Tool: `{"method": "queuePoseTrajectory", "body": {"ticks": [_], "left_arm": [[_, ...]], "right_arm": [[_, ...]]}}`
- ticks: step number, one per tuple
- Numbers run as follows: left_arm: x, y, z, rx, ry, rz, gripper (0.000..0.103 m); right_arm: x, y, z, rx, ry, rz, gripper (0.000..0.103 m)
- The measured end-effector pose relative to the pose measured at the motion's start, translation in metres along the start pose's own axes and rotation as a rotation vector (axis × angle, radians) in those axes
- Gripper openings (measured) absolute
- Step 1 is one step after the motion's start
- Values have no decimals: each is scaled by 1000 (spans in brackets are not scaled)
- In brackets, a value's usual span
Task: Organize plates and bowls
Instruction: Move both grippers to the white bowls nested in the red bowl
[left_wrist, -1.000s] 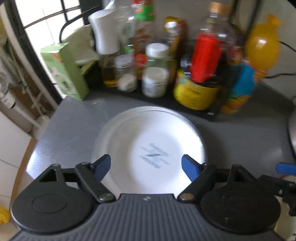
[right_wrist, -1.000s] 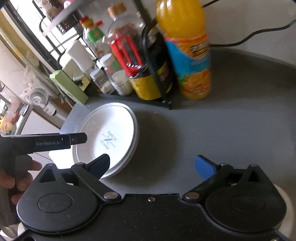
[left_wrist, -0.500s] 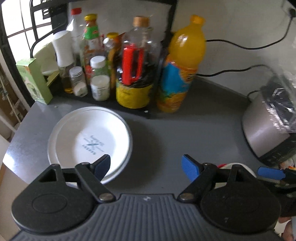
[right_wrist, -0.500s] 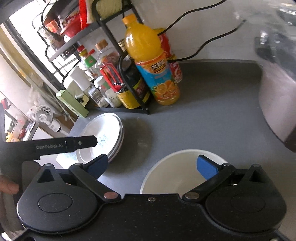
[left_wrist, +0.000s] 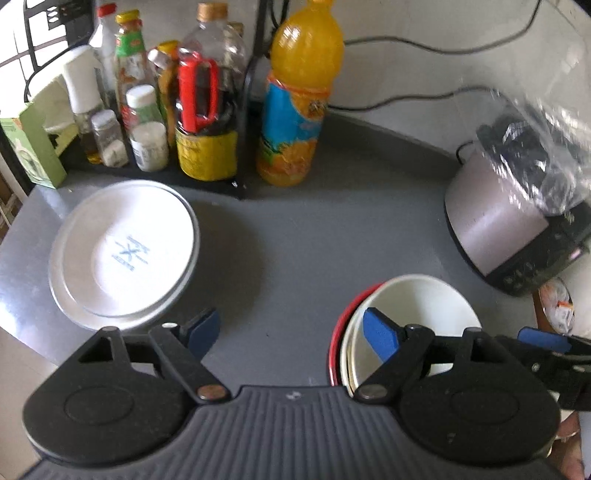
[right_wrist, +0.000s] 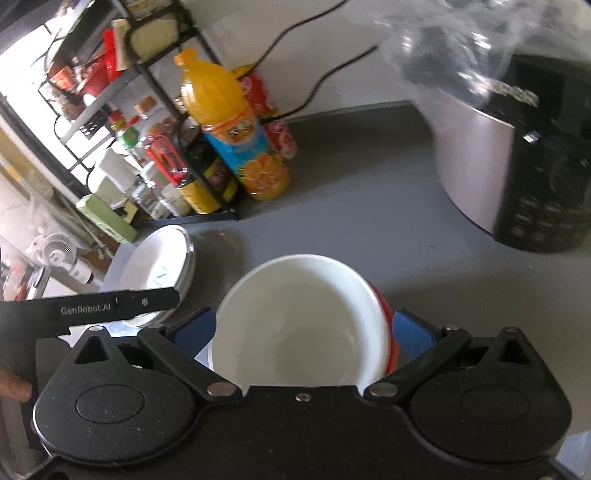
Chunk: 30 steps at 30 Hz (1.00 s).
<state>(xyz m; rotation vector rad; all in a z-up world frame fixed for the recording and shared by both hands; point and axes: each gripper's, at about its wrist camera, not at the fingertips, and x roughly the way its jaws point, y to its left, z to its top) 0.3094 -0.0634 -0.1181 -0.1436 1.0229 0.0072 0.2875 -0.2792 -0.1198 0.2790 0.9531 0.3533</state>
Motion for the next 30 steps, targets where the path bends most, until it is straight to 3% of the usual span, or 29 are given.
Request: {"method": "queuePoseTrajectory", "body": {"ticks": [5,9,13,19,23,26,30], "left_arm": [[12,-14,-8,48,6,-20,83],[20,-17,-13,25,27,-20,83],[28,-21,-15,42,44,-17,83],[47,-18,-18,36,95,-30,82],[61,-18,-19,24,119,-30,76],[69,-13,-20,-13,154,-65,62],[81,-10,-20,-38,205,-99,52]], "right_arm": [[2,-18,-11,52,5,-36,103],[6,-29,-19,76,15,-75,103],[12,-38,-27,112,32,-66,103],[29,-46,-36,163,70,-55,89],[42,-50,-41,199,103,-53,77],[48,-51,-43,215,110,-56,71],[55,-55,-42,244,121,-48,62]]}}
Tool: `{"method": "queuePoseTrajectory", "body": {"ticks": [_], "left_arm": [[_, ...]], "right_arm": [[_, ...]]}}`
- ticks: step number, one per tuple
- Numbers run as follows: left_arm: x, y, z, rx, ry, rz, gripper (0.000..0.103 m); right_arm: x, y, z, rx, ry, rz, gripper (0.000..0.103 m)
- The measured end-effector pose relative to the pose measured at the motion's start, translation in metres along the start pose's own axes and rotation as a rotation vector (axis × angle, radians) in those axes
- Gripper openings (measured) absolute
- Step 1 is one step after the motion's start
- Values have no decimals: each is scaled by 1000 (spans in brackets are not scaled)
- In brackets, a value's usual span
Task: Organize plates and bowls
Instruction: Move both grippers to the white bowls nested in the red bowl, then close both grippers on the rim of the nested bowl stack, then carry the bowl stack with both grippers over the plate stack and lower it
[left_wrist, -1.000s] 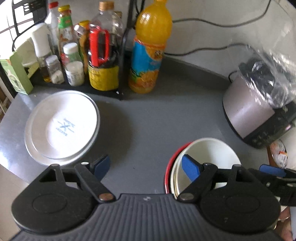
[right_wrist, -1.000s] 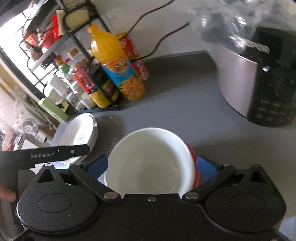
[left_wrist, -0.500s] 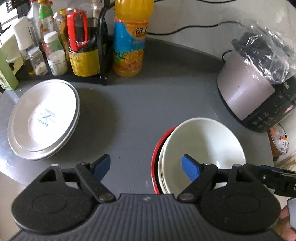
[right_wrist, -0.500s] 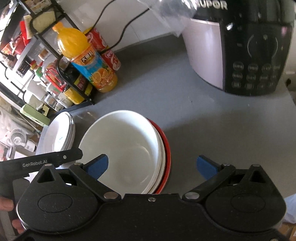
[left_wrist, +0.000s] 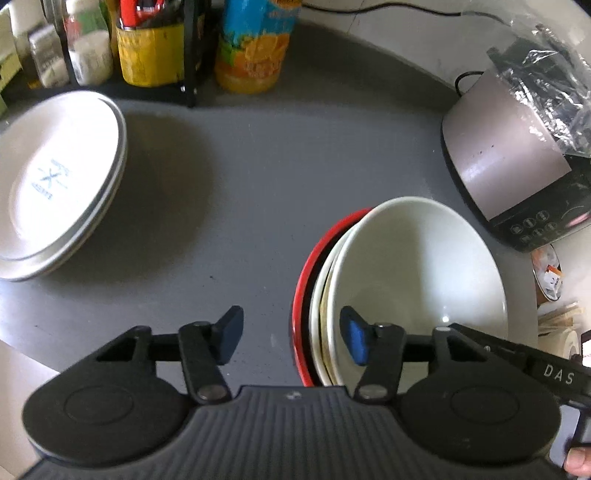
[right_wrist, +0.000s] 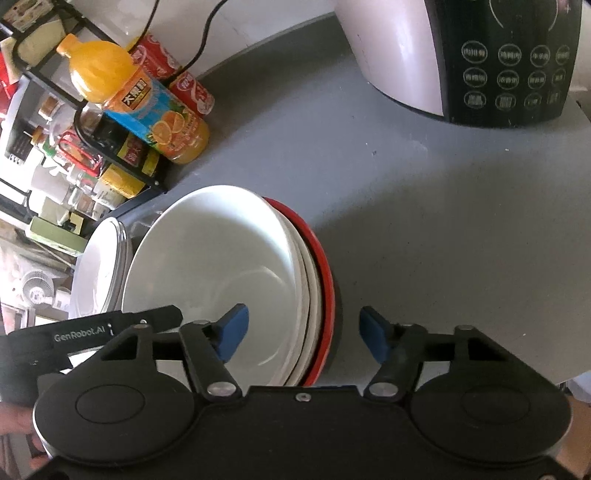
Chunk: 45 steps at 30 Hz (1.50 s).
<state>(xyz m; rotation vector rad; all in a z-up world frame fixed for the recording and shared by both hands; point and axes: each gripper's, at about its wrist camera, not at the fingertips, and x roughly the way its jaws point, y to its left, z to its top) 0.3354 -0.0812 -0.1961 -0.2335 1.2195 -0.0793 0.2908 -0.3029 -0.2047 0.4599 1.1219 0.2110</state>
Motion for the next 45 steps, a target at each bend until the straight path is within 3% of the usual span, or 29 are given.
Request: {"method": "queuePoseTrajectory", "body": {"ticks": [4,6,10,11,16,28,45], "left_arm": [[11,1,2,-11,23,-32,46],[17,2,2,-2,30,-18,40],[20,3,5,-22,40,-63,29],[20,3,5,-30,44,-70,24],[18,-2,4,4,38,-55,23],[2,12,1,-35,35,-42,23],[-43,92,39,-87,-29,-52,23]], "right_arm": [[7,-3,1,17,16,-2,46],[9,-4,2,31,16,-12,42],[12,-6,3,31,9,-28,29],[11,-6,3,26,10,-28,29],[10,-4,3,1,4,-41,27],[9,10,8,-50,16,-16,27],[27,109,26,-136,-9,7,26]]}}
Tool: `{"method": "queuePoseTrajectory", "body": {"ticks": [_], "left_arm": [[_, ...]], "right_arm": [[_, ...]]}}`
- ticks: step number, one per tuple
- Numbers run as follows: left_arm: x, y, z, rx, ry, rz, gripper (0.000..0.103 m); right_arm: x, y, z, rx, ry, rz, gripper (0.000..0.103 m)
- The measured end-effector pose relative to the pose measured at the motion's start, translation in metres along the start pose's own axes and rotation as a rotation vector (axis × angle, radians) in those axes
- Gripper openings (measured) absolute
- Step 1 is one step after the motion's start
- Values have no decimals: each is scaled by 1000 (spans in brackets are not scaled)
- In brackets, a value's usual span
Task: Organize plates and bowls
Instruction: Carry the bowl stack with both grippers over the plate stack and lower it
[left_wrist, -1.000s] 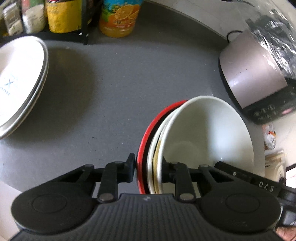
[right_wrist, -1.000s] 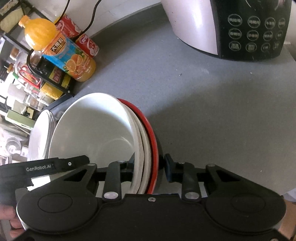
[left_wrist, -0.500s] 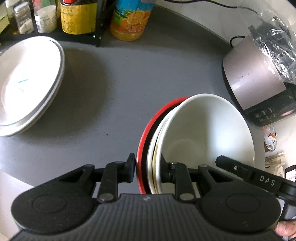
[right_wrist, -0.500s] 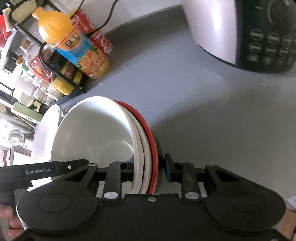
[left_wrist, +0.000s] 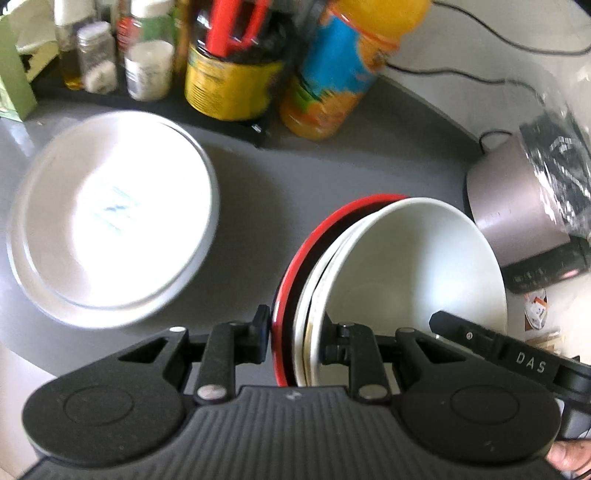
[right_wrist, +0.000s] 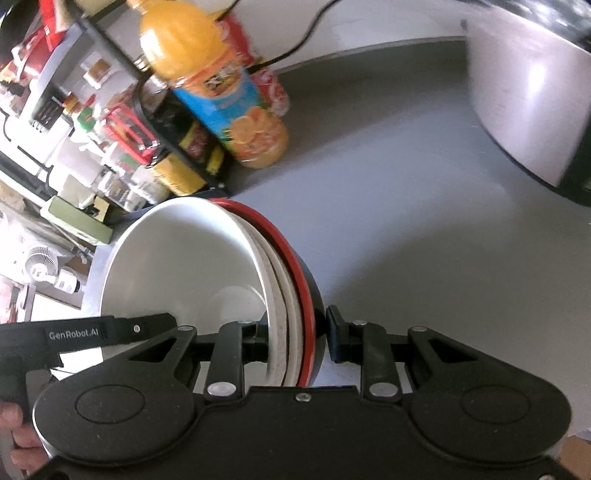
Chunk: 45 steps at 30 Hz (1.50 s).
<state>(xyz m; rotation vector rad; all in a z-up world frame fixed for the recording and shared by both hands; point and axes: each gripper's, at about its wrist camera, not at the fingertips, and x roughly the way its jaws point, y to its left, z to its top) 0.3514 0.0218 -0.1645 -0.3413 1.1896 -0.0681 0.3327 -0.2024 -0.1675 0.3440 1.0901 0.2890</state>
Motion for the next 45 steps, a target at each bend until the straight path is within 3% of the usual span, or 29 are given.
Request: {"method": "queuePoseTrajectory", "body": {"ticks": [12,30,45], "left_arm": [[-38,62,39,-5,-28,2,23],[-53,145,70,-81,-40,3,24],[-28,185,94,-59,20,9,24]], "right_arm": [[16,76,14,-47,-9,18,25],[56,159,26,-98,22,16,26],[96,182,27,-28,66,-4,26]]}}
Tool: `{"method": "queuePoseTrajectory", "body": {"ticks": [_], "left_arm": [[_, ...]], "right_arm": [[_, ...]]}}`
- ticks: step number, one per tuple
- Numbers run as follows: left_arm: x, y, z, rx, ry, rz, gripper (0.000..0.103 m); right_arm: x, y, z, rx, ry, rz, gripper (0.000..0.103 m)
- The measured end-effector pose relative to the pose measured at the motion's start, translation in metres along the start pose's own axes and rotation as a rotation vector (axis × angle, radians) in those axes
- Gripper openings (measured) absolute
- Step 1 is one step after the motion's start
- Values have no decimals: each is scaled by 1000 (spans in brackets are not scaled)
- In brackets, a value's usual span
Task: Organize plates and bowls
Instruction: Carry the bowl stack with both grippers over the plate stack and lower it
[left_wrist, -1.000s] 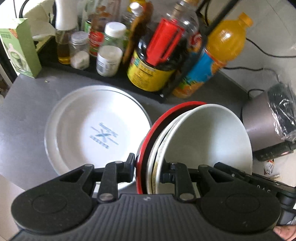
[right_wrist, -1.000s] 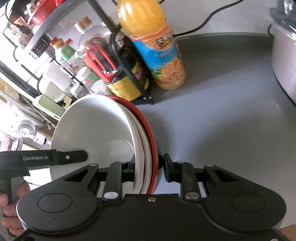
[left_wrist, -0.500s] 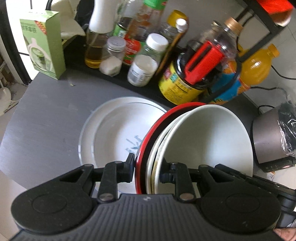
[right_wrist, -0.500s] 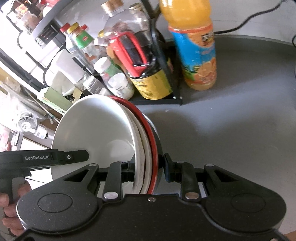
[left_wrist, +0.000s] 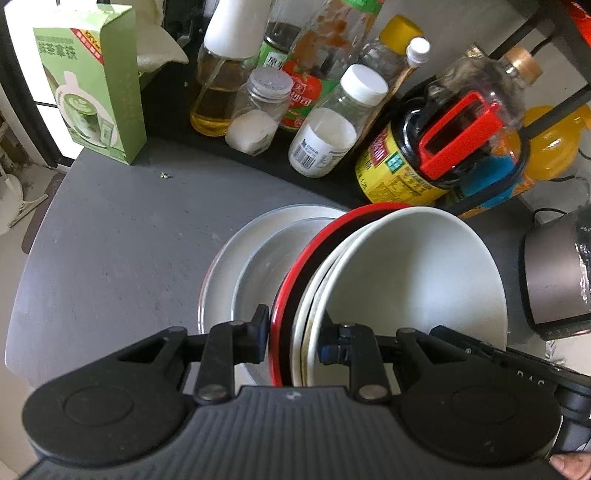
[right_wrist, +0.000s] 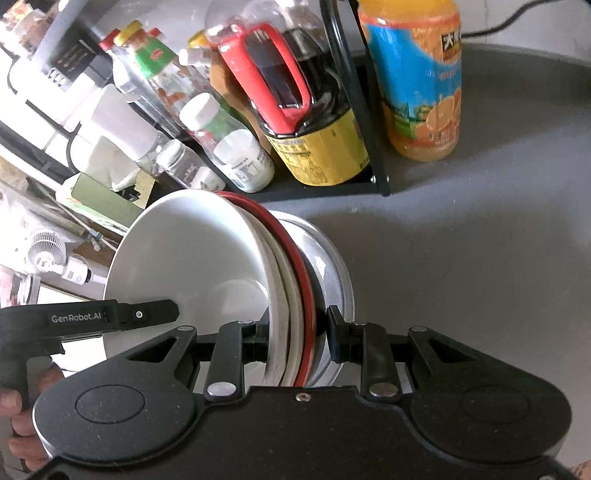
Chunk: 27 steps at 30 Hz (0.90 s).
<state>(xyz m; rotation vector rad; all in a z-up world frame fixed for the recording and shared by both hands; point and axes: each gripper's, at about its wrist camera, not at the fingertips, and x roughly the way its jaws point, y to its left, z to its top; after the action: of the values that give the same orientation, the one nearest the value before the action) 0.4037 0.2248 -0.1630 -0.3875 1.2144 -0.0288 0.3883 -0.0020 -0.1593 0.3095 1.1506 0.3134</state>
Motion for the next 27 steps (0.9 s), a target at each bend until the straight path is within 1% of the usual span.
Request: {"method": "queuePoseTrajectory", "body": {"ticks": [12,19,21,25,27], "left_arm": [[22,-3,15,27,41,8,24],[26,-2,20,27,46,3,23],[27,-2,21,25,44,7,23],[26,2,23,-7,40,-5,24],[23,1,22,-8,30,-6,29]], "right_arm": [[16,0,3,40,12,-26,26],[22,-1,5,60,16,-26,28],[23,-2,6,68,16,-21,28],[21,-8,6,104,16,19,33],[16,-11,5,113,-5,45,34]]}}
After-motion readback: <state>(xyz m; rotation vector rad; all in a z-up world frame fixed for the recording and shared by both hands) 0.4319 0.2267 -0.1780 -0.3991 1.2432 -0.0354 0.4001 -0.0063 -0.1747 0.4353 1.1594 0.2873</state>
